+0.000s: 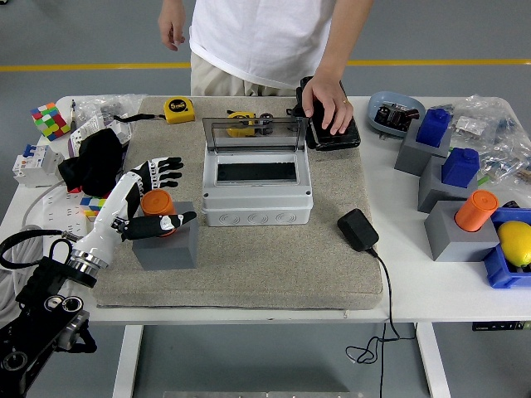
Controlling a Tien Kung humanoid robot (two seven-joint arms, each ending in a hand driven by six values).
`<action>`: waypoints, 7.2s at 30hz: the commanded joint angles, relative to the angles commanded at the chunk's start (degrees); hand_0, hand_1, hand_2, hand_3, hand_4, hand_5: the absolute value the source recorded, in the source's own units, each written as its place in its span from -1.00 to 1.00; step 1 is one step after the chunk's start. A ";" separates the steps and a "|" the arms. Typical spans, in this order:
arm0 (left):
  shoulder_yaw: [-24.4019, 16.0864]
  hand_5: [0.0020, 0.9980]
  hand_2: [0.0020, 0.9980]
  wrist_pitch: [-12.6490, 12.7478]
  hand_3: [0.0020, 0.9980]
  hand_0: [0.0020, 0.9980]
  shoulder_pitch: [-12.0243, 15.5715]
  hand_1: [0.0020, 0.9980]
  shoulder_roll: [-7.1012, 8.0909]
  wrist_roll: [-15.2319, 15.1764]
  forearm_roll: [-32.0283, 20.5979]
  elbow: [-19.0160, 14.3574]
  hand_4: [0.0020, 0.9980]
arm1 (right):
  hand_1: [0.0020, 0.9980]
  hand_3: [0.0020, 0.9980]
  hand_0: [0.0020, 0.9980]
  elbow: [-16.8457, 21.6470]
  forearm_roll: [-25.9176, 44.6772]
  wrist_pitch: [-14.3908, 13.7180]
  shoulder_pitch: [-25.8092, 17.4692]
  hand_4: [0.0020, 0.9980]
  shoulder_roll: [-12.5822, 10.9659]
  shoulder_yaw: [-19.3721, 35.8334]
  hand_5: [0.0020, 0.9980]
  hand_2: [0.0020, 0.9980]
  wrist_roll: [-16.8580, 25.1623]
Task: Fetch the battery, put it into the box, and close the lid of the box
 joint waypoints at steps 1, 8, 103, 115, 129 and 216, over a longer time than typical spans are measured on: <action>0.04 -1.00 0.54 0.00 0.52 0.22 0.02 0.46 0.04 -0.04 -0.08 0.02 1.00 | 0.35 0.30 0.31 -0.01 -0.01 0.02 0.00 0.94 0.01 -0.01 0.11 0.39 -0.01; 0.03 -1.00 0.45 -0.12 0.49 0.08 0.41 0.38 -0.11 -0.15 -1.31 0.44 1.00 | 0.35 0.30 0.31 -0.06 -0.03 0.04 0.01 0.94 -0.06 -0.02 0.12 0.38 -0.03; 7.97 -1.00 -0.64 0.61 -0.54 -0.91 -9.94 -0.84 2.42 -1.18 2.81 -3.56 0.48 | 0.35 0.30 0.31 -0.01 0.80 -0.16 0.46 0.93 0.21 -0.71 0.10 0.38 -0.01; 23.75 -1.00 -0.64 5.18 -0.55 -0.90 -24.73 -0.84 3.98 9.93 22.37 -3.69 0.47 | 0.35 0.30 0.30 -0.09 1.42 -0.27 0.56 0.93 0.50 -1.49 0.10 0.38 -0.01; 35.55 -1.00 -0.64 6.71 -0.54 -0.88 -37.95 -0.82 -2.56 18.53 28.92 6.89 0.55 | 0.35 0.30 0.30 -0.24 2.10 -0.33 0.30 0.93 0.84 -2.69 0.10 0.38 -0.06; 32.63 -0.55 0.42 13.67 0.54 0.00 -40.21 0.35 -8.99 15.22 25.88 15.04 1.00 | 0.35 0.30 0.30 -0.30 2.71 -0.14 0.36 0.93 0.93 -3.57 0.10 0.38 0.09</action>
